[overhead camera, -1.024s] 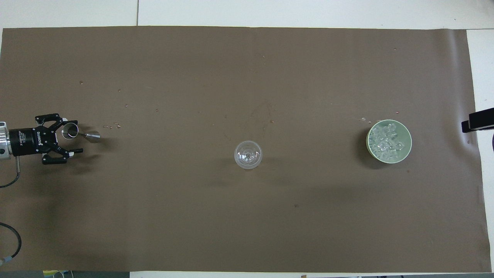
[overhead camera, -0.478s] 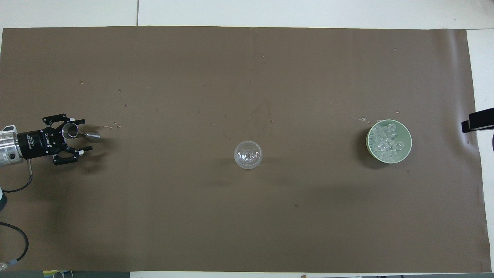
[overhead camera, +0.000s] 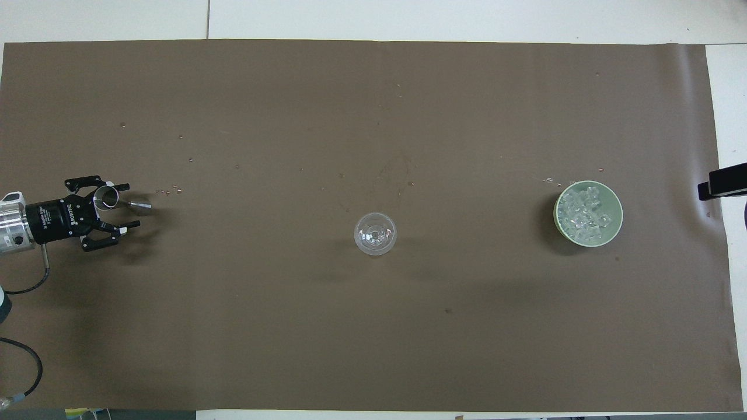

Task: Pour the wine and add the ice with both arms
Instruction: 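Close the left gripper around the silver jigger cup and lift it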

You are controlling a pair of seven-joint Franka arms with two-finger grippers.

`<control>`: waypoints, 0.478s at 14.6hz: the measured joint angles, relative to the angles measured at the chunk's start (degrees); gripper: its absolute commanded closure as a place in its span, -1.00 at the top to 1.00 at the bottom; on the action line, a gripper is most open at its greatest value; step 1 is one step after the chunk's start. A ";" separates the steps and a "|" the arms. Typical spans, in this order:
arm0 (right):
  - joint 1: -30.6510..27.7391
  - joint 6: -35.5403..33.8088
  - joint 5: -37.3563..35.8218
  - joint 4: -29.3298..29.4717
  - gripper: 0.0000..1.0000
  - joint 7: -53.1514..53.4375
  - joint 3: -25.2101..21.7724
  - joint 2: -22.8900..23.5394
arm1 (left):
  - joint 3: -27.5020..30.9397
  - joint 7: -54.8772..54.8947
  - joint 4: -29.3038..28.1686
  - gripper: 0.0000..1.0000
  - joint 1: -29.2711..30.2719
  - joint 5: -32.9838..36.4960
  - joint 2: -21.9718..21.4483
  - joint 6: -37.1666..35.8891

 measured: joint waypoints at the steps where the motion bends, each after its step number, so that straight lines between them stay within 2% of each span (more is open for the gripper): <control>1: 0.00 0.00 0.00 0.00 1.00 0.00 0.00 0.00 | 0.00 0.29 -0.17 0.43 0.10 -0.01 -0.05 0.00; 2: 0.00 0.00 0.00 0.00 1.00 0.00 0.00 0.00 | 0.02 0.47 -0.28 0.18 0.15 -0.01 -0.11 0.00; 4: 0.00 0.00 0.00 0.00 1.00 0.00 0.00 0.00 | 0.02 0.76 -0.31 -0.79 0.15 -0.02 -0.20 0.00; 5: 0.00 0.00 0.00 0.00 1.00 0.00 0.00 0.00 | 0.02 0.86 -0.31 -1.00 0.15 -0.03 -0.27 0.00; 7: 0.00 0.00 0.00 0.00 1.00 0.00 0.00 0.00 | 0.02 0.91 -0.33 -1.00 0.16 -0.04 -0.45 -0.04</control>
